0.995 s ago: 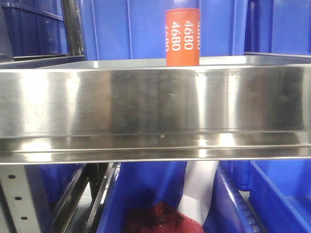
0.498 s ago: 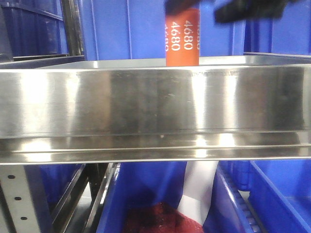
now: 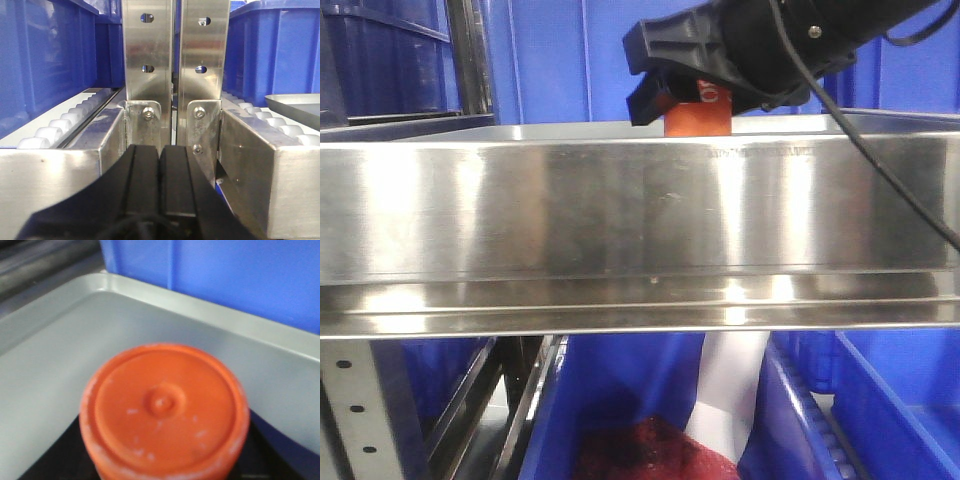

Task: Grab orange capacitor from left shelf to right conveyor
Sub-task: 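Reach the right gripper over the orange capacitor on the shelf, then close the right gripper on the capacitor and lift it off the shelf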

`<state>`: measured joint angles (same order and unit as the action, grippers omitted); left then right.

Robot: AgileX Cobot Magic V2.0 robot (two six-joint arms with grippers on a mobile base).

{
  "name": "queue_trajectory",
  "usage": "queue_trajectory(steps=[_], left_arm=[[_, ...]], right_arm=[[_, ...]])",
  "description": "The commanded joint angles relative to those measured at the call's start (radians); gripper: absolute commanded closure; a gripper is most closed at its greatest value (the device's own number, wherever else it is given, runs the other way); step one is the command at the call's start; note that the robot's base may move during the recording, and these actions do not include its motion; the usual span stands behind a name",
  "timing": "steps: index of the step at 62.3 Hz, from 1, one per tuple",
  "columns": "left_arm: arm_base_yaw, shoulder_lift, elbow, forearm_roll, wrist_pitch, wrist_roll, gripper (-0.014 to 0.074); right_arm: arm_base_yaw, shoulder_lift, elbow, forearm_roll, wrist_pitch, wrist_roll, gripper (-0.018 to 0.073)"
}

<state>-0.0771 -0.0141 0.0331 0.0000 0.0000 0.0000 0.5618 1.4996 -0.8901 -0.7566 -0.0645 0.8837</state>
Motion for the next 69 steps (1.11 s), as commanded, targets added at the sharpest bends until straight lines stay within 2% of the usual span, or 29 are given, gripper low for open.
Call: queue_trajectory(steps=[1, 8, 22, 30, 49, 57, 69], left_arm=[[-0.002, 0.010, -0.008, -0.005, -0.090, 0.000, 0.0701], [-0.002, 0.010, -0.008, -0.005, -0.090, 0.000, 0.0701], [-0.002, 0.010, -0.008, -0.005, -0.090, 0.000, 0.0701], [-0.002, 0.010, -0.008, -0.005, -0.090, 0.000, 0.0701], [-0.002, 0.010, -0.008, -0.005, -0.090, 0.000, 0.0701], [-0.002, 0.010, -0.008, -0.005, -0.090, 0.000, 0.0701], [-0.002, 0.010, -0.008, -0.005, -0.090, 0.000, 0.0701]], right_arm=[[-0.003, -0.034, -0.029, -0.009, 0.031, -0.009, 0.0486], [-0.002, -0.075, -0.029, -0.009, 0.032, -0.009, 0.0516], [0.002, -0.273, 0.010, -0.013, 0.045, -0.013, 0.0511], [0.002, -0.441, 0.105, -0.066, 0.046, -0.015, 0.0511], [0.002, -0.880, 0.402, -0.068, 0.051, -0.012, 0.0511], [0.002, -1.026, 0.474, -0.068, 0.057, -0.012, 0.0511], [0.002, -1.133, 0.522, -0.068, 0.072, -0.012, 0.0511]])
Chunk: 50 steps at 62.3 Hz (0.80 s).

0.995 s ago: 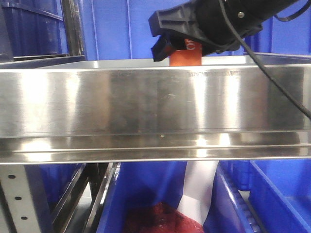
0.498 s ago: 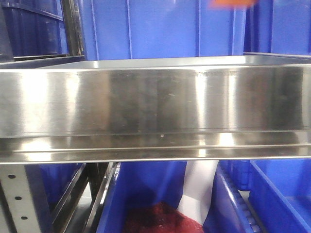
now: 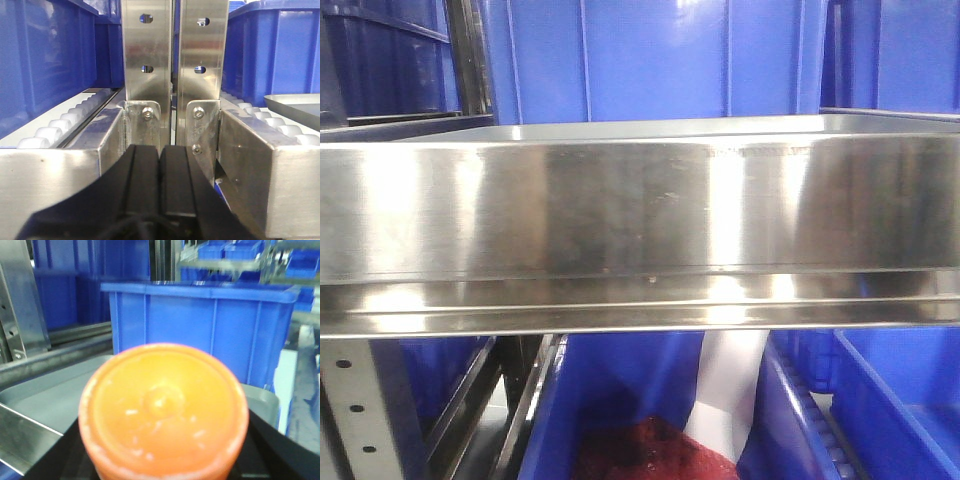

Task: Grab orange capacitor from left shelf to right conveyor
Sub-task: 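Close the right gripper on the capacitor and lift it off the shelf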

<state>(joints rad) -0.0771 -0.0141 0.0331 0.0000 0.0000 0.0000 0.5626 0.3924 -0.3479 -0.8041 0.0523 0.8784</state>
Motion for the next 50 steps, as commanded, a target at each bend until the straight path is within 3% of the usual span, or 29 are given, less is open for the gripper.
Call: queue_trajectory(steps=[1, 50], left_arm=[[-0.002, 0.010, -0.008, -0.005, -0.090, 0.000, 0.0701], [-0.002, 0.010, -0.008, -0.005, -0.090, 0.000, 0.0701]], right_arm=[[0.001, -0.031, -0.015, -0.020, -0.044, -0.006, 0.0511], [0.001, -0.037, -0.010, -0.020, -0.045, -0.006, 0.0511]])
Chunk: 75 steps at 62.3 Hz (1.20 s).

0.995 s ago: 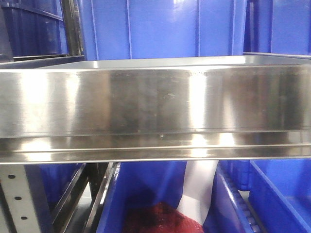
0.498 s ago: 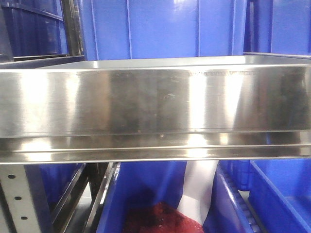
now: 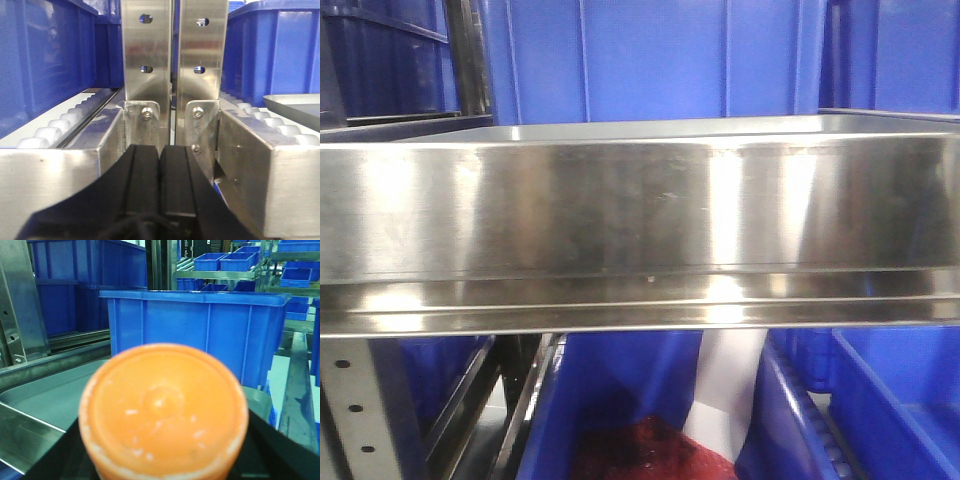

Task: Grab orange capacitor from left shelf to right conveyor

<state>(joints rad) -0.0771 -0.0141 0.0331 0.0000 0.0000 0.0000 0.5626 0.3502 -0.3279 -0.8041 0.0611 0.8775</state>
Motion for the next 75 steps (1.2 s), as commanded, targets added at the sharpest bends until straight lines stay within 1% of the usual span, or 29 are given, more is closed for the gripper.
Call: queue_trajectory(steps=[1, 75], left_arm=[[-0.002, 0.010, -0.008, -0.005, -0.090, 0.000, 0.0701], [-0.002, 0.010, -0.008, -0.005, -0.090, 0.000, 0.0701]], right_arm=[[0.001, 0.005, -0.030, -0.020, -0.054, -0.006, 0.0511], [0.001, 0.005, -0.030, -0.020, -0.053, -0.006, 0.0511]])
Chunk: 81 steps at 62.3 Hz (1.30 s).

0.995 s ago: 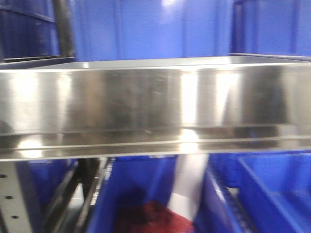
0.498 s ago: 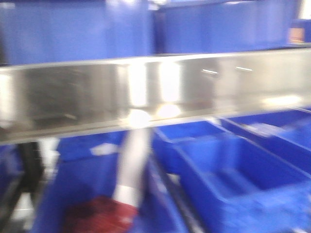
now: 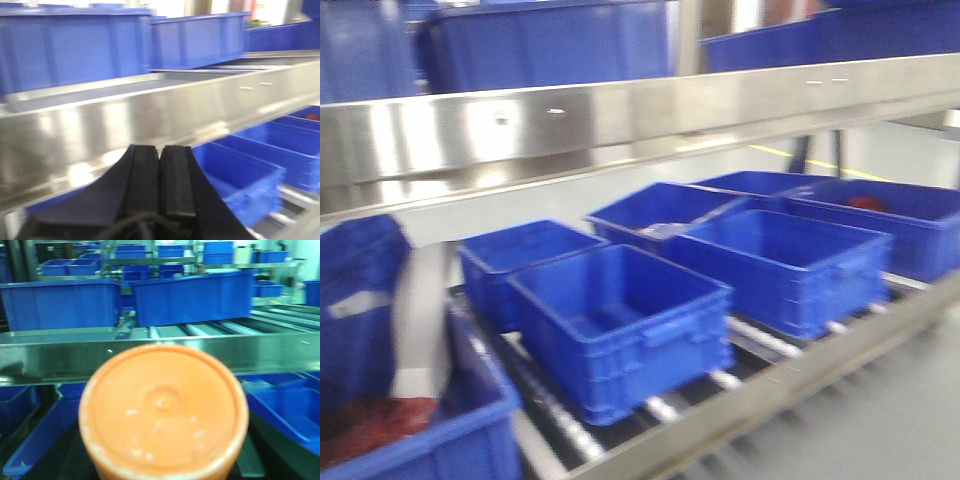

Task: Grab orange capacitor from left shelf to right conveyor

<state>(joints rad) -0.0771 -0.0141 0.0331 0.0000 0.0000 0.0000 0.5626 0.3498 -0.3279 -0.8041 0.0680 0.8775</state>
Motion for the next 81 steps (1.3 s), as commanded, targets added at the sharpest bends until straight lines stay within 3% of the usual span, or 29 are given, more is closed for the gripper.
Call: queue_trajectory(steps=[1, 81], left_arm=[[-0.002, 0.010, -0.008, 0.000, -0.090, 0.000, 0.0701], [-0.002, 0.010, -0.008, -0.005, -0.090, 0.000, 0.0701]], right_arm=[[0.001, 0.006, -0.030, -0.020, -0.060, -0.006, 0.0511], [0.001, 0.006, -0.030, -0.020, -0.061, -0.006, 0.0511]])
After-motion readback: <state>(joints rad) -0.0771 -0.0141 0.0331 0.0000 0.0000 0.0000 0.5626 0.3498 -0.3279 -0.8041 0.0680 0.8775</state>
